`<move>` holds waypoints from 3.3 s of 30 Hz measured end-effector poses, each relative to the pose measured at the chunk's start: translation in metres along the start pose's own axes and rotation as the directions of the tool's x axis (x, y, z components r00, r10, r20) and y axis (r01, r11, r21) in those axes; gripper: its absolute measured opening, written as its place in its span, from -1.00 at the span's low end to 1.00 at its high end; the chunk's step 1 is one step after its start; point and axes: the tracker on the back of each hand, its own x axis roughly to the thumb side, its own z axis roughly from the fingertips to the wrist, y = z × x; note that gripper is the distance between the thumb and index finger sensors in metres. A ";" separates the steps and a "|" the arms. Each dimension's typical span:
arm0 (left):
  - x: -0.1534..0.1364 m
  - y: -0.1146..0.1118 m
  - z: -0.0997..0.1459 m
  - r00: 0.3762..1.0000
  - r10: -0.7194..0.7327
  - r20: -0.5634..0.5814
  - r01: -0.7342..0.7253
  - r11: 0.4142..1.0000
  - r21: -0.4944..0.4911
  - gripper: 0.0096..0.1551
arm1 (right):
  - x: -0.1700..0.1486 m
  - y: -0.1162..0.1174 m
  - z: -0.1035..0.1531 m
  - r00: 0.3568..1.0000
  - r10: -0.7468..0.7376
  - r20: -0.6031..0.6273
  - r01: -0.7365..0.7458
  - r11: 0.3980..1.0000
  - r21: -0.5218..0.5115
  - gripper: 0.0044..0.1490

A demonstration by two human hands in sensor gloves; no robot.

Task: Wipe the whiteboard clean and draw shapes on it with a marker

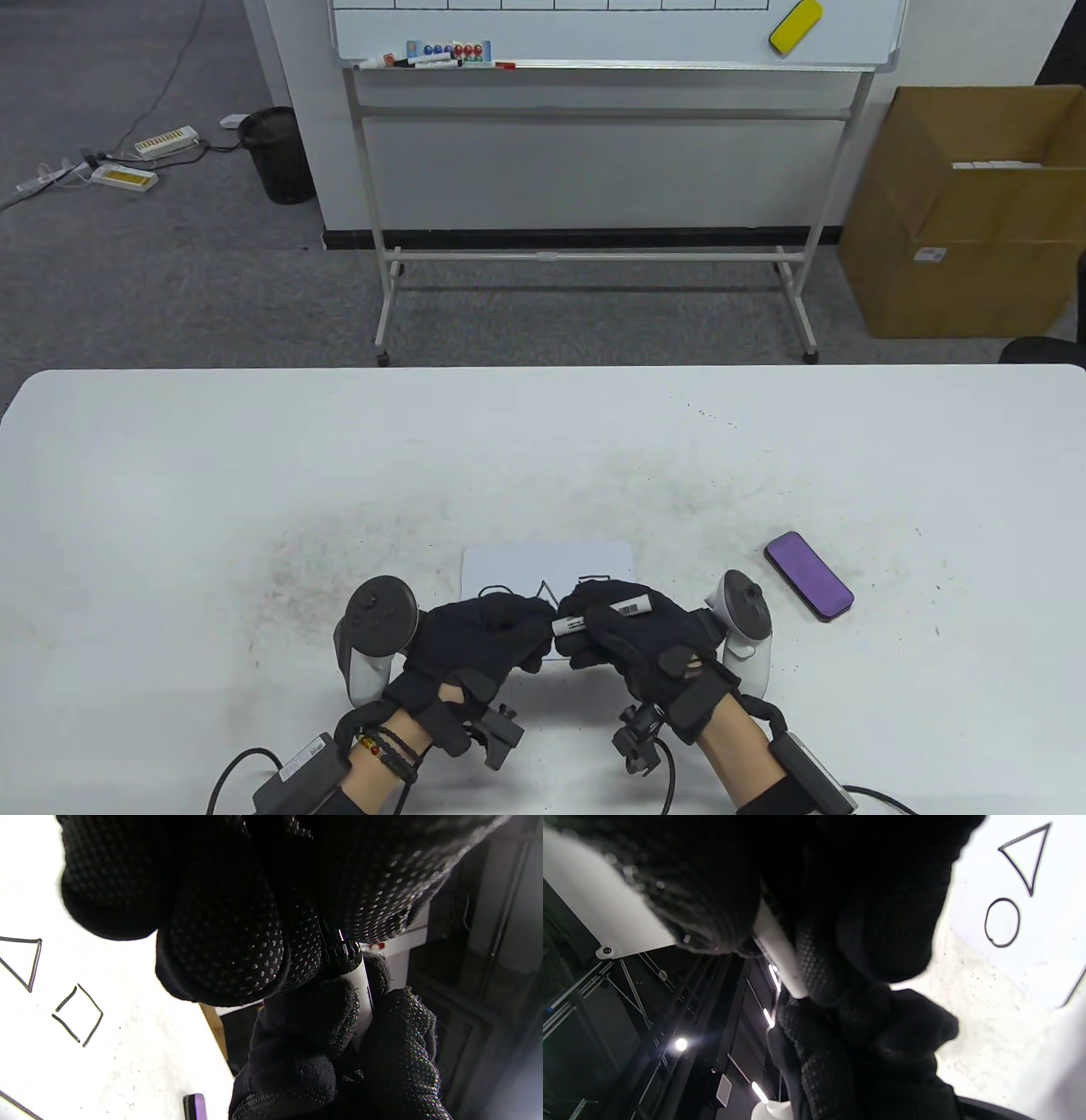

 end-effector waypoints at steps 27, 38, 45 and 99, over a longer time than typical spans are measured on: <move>0.022 0.028 0.026 0.623 -0.777 0.091 0.780 0.626 0.014 -0.23 | 0.083 -0.043 -0.016 0.439 0.895 -0.082 -0.823 0.364 -0.436 -0.27; -0.012 0.043 0.026 0.522 -0.851 0.048 0.852 0.518 -0.076 -0.22 | 0.059 -0.067 -0.082 -0.234 0.913 -0.334 -0.916 -0.322 -0.238 -0.29; -0.011 0.042 0.028 0.514 -0.855 0.069 0.855 0.505 -0.118 -0.23 | 0.032 -0.063 -0.119 -0.530 0.791 -0.305 -0.822 -0.568 -0.046 -0.31; -0.026 0.058 0.029 0.577 -0.816 -0.040 0.797 0.573 -0.189 -0.20 | 0.044 -0.020 0.037 -0.136 0.949 -0.284 -0.989 -0.146 -0.012 0.06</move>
